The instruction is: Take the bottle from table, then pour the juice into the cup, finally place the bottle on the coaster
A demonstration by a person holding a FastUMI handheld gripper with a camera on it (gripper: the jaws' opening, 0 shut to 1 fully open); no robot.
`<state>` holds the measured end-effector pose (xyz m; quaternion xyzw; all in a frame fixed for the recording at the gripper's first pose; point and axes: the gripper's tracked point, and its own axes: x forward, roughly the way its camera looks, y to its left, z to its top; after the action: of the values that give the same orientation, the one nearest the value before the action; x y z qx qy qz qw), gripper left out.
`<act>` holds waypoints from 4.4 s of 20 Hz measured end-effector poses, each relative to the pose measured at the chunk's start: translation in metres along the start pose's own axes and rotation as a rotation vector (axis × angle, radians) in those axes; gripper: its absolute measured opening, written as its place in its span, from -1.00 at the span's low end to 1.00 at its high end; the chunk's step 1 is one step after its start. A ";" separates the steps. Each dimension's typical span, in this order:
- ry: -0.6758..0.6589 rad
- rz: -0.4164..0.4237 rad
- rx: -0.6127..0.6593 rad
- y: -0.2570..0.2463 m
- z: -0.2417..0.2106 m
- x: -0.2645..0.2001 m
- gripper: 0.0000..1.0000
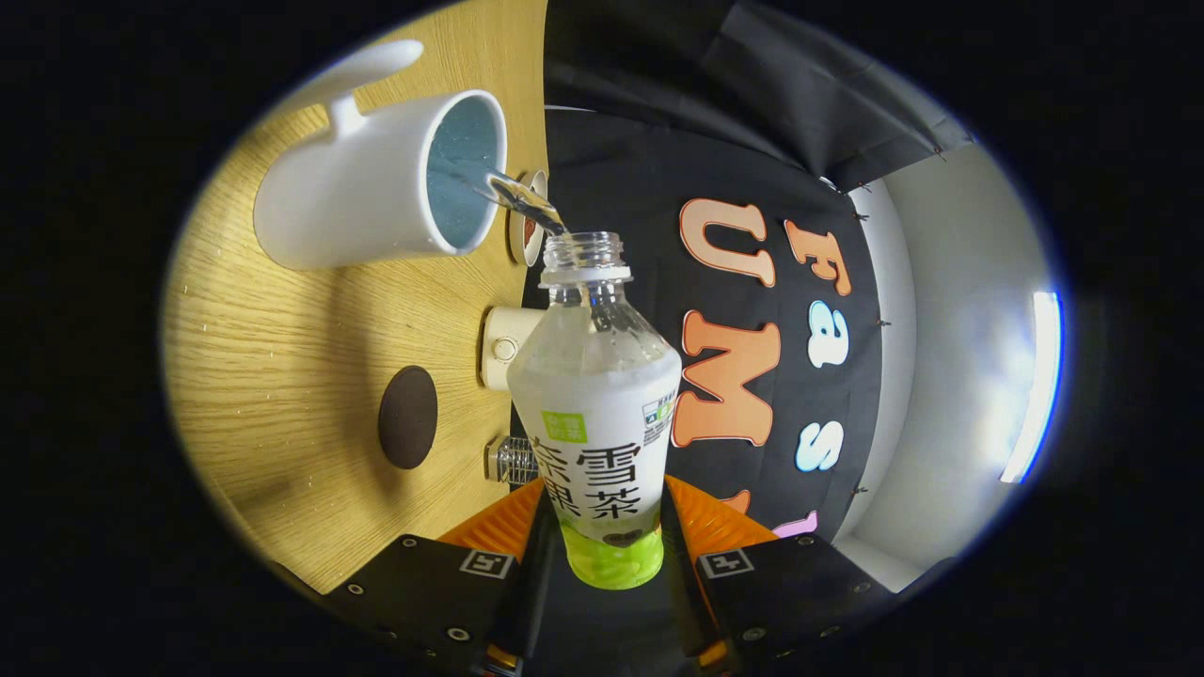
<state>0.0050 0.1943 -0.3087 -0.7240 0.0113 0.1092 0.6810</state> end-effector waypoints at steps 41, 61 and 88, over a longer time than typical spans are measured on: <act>-0.093 -0.107 -0.206 -0.048 0.014 0.011 0.14; -0.172 -0.184 -0.355 -0.065 0.032 0.010 0.14; -0.230 -0.213 -0.429 -0.070 0.047 0.012 0.14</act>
<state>0.0213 0.2470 -0.2437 -0.8316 -0.1661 0.1184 0.5166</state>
